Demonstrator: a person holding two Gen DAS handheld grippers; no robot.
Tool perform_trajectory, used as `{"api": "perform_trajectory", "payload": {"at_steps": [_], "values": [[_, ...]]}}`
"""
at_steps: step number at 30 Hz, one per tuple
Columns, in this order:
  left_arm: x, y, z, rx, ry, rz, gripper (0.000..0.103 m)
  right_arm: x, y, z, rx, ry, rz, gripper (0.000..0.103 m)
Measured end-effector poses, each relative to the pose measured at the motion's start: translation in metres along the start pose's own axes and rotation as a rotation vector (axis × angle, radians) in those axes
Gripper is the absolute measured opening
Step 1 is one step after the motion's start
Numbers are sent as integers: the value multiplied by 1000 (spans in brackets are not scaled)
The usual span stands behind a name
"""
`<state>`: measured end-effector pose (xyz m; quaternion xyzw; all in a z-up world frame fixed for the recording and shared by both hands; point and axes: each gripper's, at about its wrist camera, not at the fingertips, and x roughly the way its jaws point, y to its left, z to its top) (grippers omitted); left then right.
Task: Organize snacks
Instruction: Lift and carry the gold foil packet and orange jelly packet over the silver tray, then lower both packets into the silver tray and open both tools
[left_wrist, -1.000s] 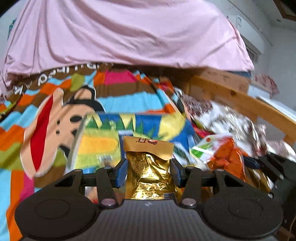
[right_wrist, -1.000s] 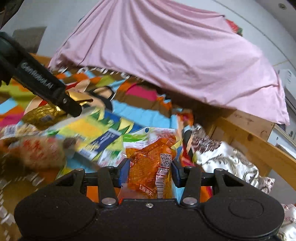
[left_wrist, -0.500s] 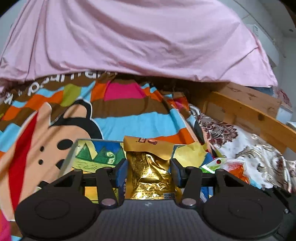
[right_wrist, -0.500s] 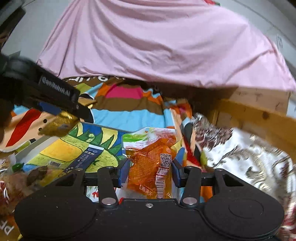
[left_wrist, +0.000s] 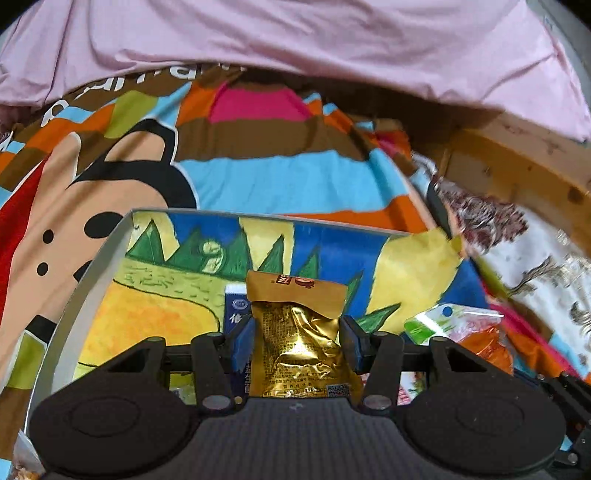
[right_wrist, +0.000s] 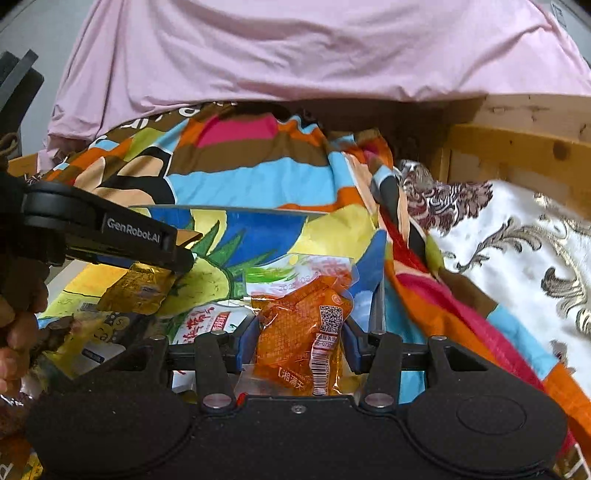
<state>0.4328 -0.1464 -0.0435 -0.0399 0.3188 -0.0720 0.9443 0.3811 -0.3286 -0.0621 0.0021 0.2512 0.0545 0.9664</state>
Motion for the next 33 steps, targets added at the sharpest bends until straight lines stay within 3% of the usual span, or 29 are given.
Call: {"api": "perform_trajectory", "payload": {"at_steps": [10,13,19,33], "values": [[9,-7,-2,30,24,20,55,9,-3,0,21,23,7,53],[10,-5,-3,17,39,13,57,10,-4,2,27,21,11,58],[3,-3,-1,-14,34,24,79,1,-9,7,49,-15,21,74],[-100,18,3,-92,-159,34,101,-84,-7,32,89,-185,36,95]]}}
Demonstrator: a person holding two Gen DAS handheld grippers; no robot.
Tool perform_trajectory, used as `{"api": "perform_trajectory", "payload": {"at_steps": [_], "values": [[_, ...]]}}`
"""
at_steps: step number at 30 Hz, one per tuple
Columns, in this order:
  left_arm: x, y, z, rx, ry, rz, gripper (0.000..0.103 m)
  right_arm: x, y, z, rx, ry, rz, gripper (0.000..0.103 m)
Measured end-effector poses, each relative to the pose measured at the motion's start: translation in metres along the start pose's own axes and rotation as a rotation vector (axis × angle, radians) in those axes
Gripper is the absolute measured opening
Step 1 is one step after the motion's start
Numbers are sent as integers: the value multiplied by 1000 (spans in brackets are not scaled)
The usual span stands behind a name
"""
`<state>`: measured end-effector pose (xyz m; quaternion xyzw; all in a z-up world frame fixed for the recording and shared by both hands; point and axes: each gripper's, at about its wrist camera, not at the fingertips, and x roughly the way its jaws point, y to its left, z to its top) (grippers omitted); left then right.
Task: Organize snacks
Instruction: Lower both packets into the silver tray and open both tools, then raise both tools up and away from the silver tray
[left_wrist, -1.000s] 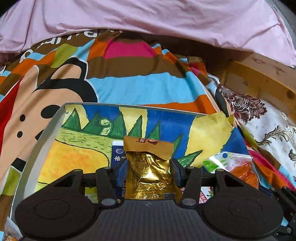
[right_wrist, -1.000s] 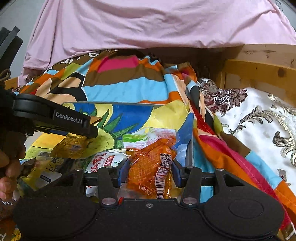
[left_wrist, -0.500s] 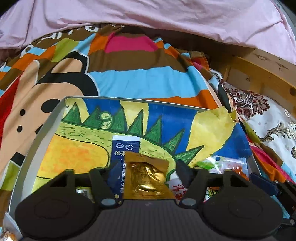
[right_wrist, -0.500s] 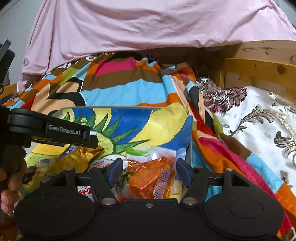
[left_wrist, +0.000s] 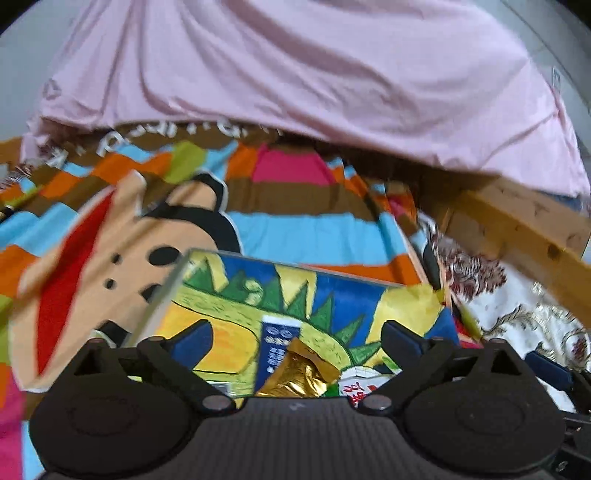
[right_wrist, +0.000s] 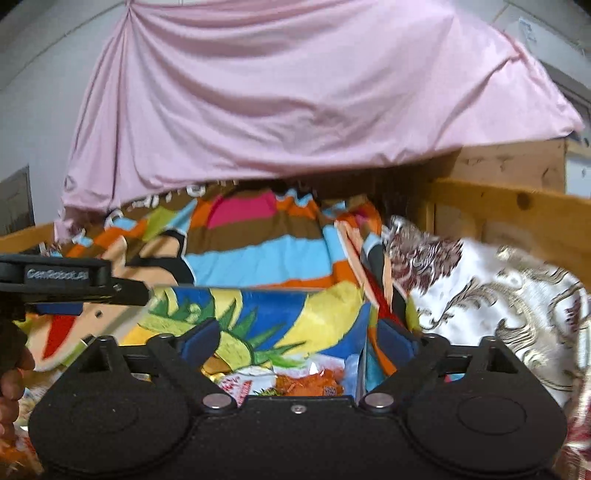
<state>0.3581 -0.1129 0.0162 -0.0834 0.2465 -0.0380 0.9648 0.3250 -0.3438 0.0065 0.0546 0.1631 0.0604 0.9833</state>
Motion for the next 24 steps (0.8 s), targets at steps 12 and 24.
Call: {"api": "perform_trajectory", "payload": {"at_steps": [12,24], "values": [[-106,29,-13,-7,-115,46,102,-93,28,14,-14,-99,53,102],[-178,62,-43,50,-146,40,102,-169,65,-12,-82,-110,53,102]]}}
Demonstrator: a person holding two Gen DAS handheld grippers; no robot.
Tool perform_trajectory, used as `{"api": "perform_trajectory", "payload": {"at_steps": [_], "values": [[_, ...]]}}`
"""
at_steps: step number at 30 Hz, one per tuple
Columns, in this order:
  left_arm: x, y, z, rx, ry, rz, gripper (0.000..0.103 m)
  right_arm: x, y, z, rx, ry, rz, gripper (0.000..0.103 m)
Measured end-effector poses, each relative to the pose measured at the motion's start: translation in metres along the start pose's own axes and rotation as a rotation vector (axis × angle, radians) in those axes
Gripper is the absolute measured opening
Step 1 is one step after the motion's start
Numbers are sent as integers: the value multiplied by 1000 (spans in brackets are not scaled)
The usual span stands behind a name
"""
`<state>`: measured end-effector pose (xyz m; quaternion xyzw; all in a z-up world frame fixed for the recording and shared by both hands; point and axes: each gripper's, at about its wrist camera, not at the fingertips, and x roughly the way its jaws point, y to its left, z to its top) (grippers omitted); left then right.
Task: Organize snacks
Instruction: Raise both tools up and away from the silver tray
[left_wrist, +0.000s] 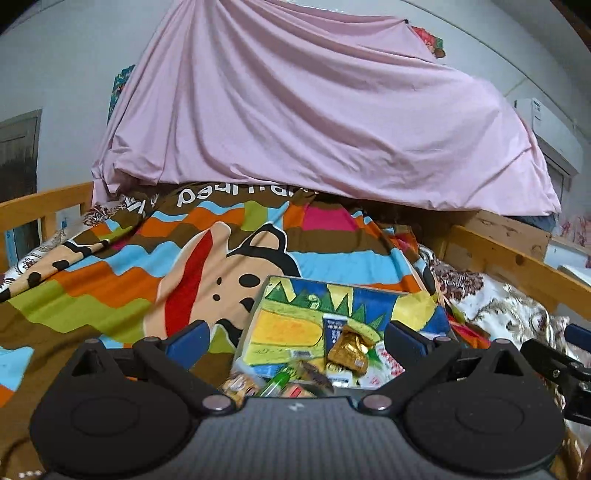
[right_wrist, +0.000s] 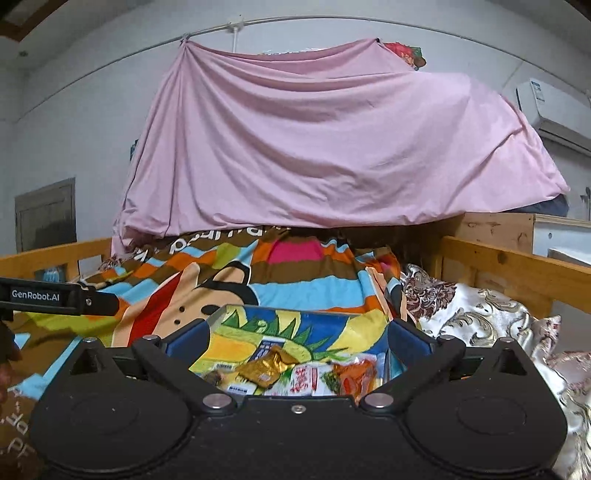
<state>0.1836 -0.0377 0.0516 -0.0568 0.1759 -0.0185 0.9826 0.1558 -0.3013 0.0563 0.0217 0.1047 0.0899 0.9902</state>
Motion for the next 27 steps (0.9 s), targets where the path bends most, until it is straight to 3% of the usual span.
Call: {"api": "perform_trajectory", "payload": {"at_steps": [8,15,27], "values": [[-21,20,-26,24,25,-26,102,-32,20,-21,-4,41,0,102],[-26,28,-60,63,126,-41,102,-48,38,-40,-42,85,14,102],[-27,43,-74,71,157,-48,102,-35,53,-51,-75,189,48,102]]}}
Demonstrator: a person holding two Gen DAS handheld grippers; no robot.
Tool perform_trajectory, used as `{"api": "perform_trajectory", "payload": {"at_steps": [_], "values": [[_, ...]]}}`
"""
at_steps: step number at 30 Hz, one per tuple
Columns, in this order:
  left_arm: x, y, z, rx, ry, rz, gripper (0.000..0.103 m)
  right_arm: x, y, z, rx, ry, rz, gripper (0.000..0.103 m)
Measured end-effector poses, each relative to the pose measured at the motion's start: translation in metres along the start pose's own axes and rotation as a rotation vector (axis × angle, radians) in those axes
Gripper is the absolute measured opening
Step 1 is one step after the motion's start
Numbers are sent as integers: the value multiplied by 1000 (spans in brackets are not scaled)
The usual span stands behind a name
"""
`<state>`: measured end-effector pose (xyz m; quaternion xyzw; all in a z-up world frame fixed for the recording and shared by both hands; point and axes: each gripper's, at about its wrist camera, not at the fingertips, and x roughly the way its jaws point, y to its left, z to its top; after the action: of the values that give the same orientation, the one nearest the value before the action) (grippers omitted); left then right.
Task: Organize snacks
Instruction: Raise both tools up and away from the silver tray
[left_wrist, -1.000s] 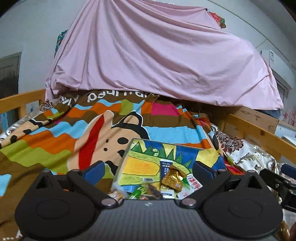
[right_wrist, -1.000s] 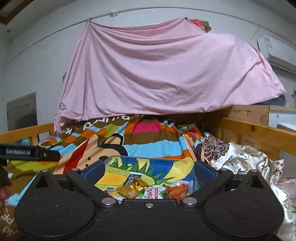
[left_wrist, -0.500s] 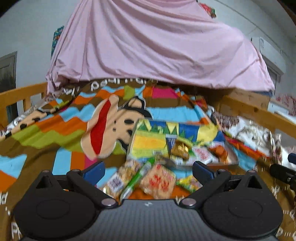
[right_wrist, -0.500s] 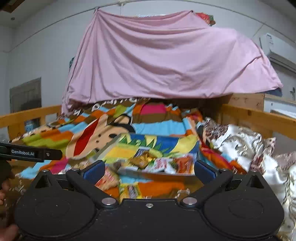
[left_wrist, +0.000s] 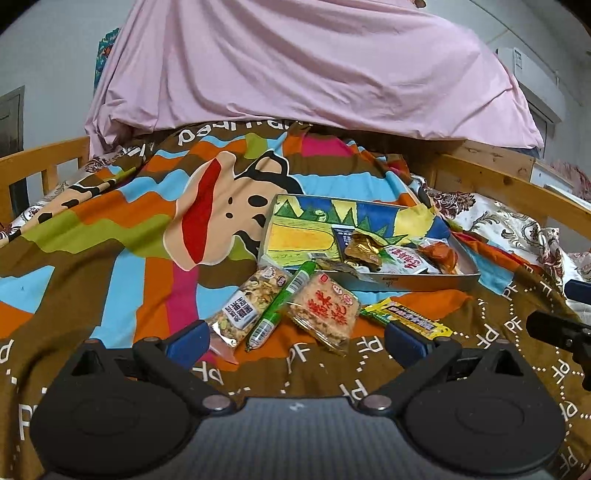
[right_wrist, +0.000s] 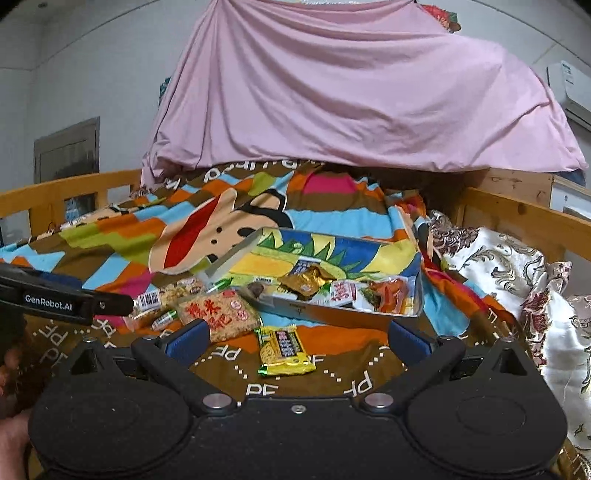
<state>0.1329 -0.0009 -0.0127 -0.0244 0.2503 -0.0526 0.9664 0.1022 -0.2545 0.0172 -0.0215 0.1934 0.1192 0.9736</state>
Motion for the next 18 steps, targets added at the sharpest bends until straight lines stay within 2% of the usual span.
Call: {"api": "perform_trajectory", "payload": {"at_steps": [13,18], "values": [[4,-1,-3,39,18,-15,102,16,-2,-3,18,84,11,102],[8,-6,2,66,-2,-24,102,20,-1,-1,16,80,15,102]]}}
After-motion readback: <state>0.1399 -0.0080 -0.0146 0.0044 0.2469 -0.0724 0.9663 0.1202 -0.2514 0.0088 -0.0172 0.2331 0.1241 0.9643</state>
